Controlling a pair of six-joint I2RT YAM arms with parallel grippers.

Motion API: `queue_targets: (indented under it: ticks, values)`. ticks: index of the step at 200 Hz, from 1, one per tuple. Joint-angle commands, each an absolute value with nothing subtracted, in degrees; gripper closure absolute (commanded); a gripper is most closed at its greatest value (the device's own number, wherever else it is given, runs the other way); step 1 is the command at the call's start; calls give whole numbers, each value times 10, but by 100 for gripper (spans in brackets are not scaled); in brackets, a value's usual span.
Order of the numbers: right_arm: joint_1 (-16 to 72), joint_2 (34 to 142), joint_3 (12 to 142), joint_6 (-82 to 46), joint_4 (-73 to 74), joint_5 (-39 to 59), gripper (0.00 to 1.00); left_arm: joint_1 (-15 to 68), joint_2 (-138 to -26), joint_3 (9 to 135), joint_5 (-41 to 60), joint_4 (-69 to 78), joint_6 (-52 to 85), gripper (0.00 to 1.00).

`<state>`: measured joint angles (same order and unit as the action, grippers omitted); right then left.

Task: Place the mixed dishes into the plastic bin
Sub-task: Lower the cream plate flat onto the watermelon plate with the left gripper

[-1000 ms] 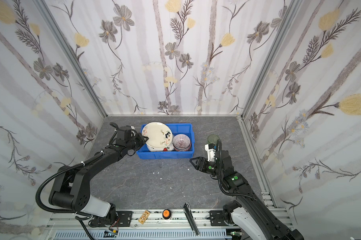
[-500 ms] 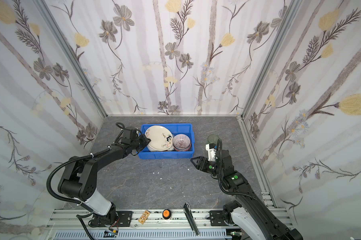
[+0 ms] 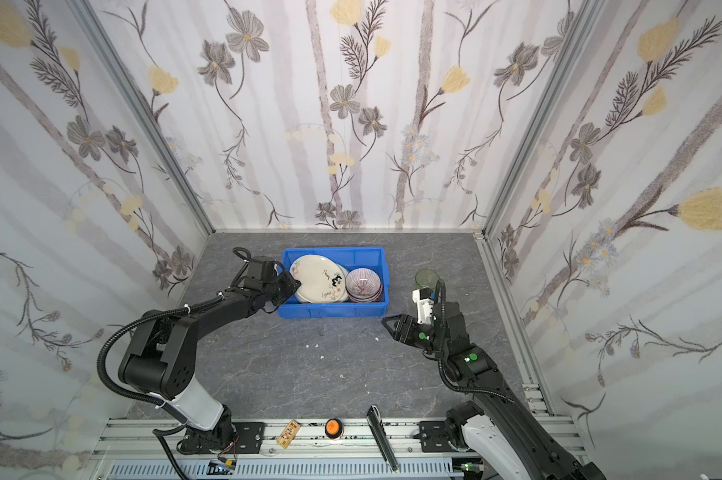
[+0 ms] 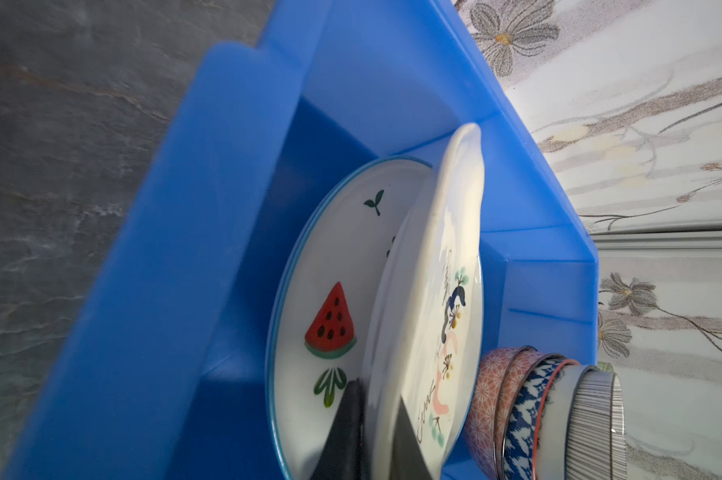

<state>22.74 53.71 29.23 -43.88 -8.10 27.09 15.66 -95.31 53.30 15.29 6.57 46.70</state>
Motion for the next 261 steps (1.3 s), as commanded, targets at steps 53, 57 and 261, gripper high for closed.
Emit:
queue_targets:
  ticks: [53, 57, 261]
  values:
    - [224, 526, 288, -432, -85, 269, 42, 158, -958, 517, 140, 111, 454, 74]
    - [224, 526, 288, -432, -86, 270, 42, 158, -958, 516, 140, 111, 454, 73]
    - [215, 514, 302, -410, -128, 249, 41, 181, -994, 570, 50, -1, 399, 46]
